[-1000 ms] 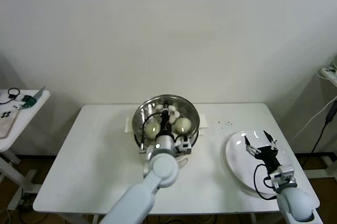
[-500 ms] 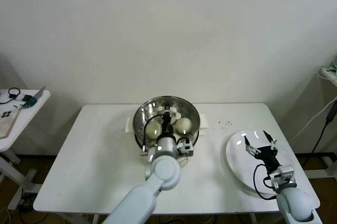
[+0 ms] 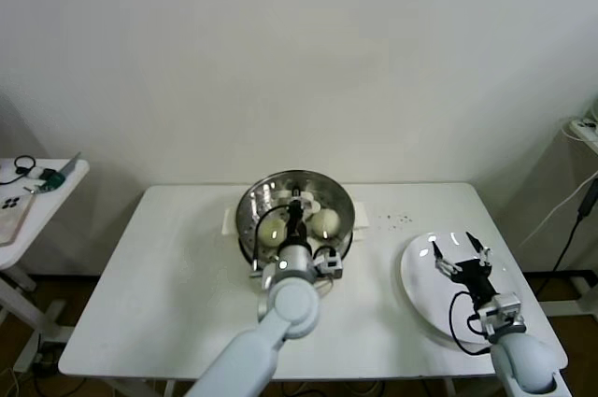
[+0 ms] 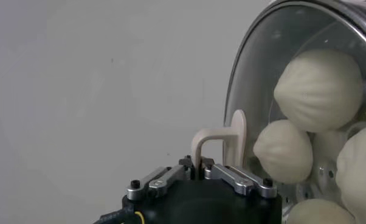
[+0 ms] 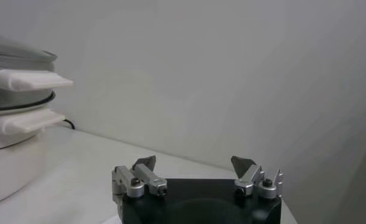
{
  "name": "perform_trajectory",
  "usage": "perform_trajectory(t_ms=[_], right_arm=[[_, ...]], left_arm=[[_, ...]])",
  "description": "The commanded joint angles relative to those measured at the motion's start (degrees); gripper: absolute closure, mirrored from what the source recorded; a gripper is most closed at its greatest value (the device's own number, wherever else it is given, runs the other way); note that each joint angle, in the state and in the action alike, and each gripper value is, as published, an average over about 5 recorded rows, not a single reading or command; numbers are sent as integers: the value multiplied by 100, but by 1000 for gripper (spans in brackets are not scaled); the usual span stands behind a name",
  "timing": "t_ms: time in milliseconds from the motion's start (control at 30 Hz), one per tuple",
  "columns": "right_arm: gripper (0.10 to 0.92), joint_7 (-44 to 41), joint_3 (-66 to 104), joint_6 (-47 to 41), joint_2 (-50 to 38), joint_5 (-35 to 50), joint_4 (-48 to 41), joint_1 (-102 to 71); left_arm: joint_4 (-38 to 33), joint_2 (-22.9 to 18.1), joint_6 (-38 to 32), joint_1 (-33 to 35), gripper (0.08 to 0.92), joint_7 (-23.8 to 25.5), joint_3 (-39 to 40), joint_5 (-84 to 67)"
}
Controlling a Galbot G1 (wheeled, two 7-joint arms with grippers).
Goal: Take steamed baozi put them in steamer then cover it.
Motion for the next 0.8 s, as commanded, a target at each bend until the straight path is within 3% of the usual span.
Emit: perform_trajectory(t_ms=[33, 667, 800], right_arm=[[203, -46, 5, 17, 4, 1, -7, 7], [203, -118, 60, -204, -48, 93, 19, -25], [203, -117, 63, -223, -52, 83, 20, -9]], left_arm=[[-24, -11, 251, 13, 794, 14, -3, 47], [-1237, 754, 283, 221, 246, -29, 117, -723], [-1467, 878, 283, 398, 185, -62, 125, -903]])
